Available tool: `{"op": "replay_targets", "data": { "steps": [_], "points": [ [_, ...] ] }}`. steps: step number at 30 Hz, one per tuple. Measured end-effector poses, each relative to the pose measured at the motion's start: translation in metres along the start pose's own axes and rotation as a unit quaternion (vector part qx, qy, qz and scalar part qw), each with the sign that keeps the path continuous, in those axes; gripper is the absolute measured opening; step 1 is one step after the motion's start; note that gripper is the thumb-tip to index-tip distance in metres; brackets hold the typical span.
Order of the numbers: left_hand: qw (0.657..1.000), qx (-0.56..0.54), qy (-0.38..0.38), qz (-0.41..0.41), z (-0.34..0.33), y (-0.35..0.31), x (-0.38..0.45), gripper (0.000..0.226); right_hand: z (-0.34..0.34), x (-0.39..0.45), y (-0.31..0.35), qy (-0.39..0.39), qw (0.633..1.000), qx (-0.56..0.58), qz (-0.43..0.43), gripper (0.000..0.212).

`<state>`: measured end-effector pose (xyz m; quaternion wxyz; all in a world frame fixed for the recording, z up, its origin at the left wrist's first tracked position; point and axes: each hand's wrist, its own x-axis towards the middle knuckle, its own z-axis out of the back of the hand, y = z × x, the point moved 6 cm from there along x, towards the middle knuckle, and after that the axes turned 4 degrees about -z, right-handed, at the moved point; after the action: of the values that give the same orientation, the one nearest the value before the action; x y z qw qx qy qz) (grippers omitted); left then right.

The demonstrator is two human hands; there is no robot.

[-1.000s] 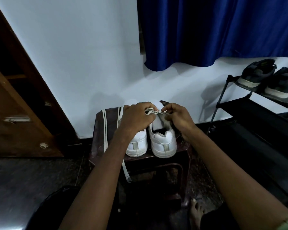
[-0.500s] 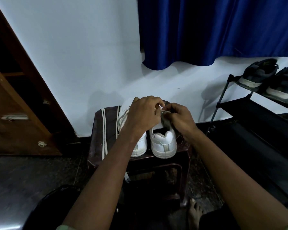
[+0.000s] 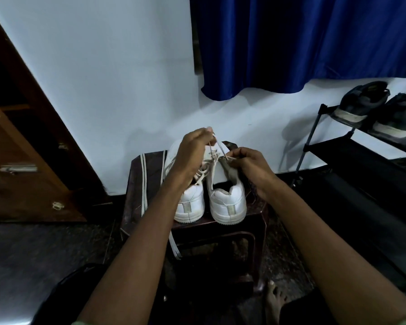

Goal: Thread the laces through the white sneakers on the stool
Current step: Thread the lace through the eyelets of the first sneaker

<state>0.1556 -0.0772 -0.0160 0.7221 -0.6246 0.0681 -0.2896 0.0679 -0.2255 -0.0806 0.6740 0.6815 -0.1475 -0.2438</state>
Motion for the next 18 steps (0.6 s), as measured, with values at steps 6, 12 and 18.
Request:
{"op": "replay_targets", "data": {
  "steps": [6, 12, 18],
  "points": [
    [0.920, 0.378, 0.029, -0.094, -0.004, -0.004, -0.008, 0.035, -0.002, -0.001, 0.005, -0.020, 0.994, -0.085, 0.069, 0.013],
    [0.988, -0.147, 0.040, 0.000, -0.009, -0.020, -0.009, 0.036, 0.000, -0.003, 0.012, -0.055, 0.972, -0.198, 0.113, 0.009],
    [0.956, 0.274, -0.002, -0.101, 0.005, -0.011, -0.007, 0.030, -0.002, -0.006, 0.014, -0.054, 0.958, -0.247, 0.134, 0.011]
  ]
}}
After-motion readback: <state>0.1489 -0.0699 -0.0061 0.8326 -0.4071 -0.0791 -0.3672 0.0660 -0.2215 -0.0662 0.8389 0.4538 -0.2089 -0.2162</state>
